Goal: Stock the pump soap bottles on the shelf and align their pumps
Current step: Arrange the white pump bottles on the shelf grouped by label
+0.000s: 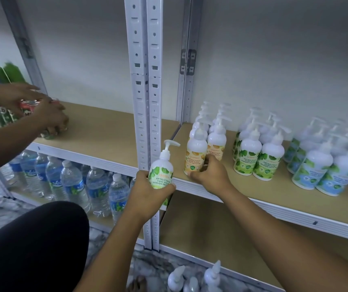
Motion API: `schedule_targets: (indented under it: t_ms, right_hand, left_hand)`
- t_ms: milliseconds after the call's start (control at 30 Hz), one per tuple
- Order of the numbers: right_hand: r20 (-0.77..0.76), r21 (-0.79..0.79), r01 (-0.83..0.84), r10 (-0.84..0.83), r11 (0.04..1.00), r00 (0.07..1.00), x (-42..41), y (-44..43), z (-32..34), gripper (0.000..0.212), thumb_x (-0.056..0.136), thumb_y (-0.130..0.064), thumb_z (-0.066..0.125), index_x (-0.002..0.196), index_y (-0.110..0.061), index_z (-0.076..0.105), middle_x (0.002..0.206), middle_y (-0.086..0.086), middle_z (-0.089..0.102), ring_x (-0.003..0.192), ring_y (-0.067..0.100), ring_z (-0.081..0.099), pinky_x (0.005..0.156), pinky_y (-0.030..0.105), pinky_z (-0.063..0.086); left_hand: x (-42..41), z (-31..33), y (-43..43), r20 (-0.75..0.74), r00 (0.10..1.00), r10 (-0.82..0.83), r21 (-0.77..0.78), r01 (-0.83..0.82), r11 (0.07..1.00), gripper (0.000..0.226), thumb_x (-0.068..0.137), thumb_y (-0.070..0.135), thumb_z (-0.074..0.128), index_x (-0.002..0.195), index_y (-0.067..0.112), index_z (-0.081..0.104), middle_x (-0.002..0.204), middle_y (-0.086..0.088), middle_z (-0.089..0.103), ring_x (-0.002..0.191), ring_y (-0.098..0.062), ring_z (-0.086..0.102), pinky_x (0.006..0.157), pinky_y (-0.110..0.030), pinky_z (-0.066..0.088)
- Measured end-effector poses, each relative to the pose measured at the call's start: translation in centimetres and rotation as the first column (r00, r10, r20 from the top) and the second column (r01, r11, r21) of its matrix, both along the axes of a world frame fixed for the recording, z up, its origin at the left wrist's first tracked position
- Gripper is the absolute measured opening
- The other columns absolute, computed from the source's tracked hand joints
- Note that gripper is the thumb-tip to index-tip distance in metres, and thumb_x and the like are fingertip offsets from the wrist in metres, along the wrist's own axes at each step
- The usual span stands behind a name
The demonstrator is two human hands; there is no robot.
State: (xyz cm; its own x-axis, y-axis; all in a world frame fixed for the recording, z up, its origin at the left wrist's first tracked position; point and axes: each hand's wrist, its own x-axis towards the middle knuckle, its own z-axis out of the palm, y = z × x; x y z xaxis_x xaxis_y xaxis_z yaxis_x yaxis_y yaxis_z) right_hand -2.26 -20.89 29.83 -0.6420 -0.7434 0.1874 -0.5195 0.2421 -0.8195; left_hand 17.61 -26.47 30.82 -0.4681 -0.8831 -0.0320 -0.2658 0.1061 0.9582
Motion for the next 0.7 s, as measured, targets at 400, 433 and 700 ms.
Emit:
schedule_targets:
  t_ms: [400,433,700]
  right_hand:
    - [-0.002,0.039,0.03,-0.03,0.999,1.0,-0.9,-1.3,-0.3,0.052,0.073,-0.032,0.086,0.117,-0.021,0.06,0.111,-0.006,0.069,0.101,0.015,0.064,0.081,0.027,0.047]
    - [0.003,0.041,0.023,-0.023,0.999,1.0,-0.9,-1.2,-0.3,0.053,0.073,-0.032,0.086,0.118,-0.02,0.06,0.113,-0.006,0.069,0.102,0.015,0.064,0.083,0.028,0.048]
    - [0.045,0.072,-0.018,0.015,0.997,0.999,-1.2,-1.1,0.0,0.059,0.075,-0.03,0.086,0.125,-0.017,0.058,0.123,-0.001,0.068,0.112,0.019,0.063,0.096,0.034,0.05]
  left_hand:
    - [-0.6,-0.1,0.1,0.035,0.999,-0.01,-0.018,0.01,1.0,0.056,0.08,0.026,0.083,0.119,0.016,0.043,0.092,-0.002,0.06,0.075,-0.013,0.061,0.058,-0.024,0.048]
    - [-0.6,-0.1,0.1,0.038,0.999,-0.01,-0.022,0.011,1.0,0.056,0.081,0.026,0.082,0.119,0.016,0.043,0.093,-0.002,0.06,0.076,-0.013,0.061,0.058,-0.024,0.048]
    - [-0.7,0.0,0.3,0.054,0.999,-0.006,-0.035,0.008,0.999,0.058,0.079,0.029,0.084,0.12,0.018,0.043,0.095,-0.001,0.061,0.078,-0.013,0.062,0.058,-0.024,0.048]
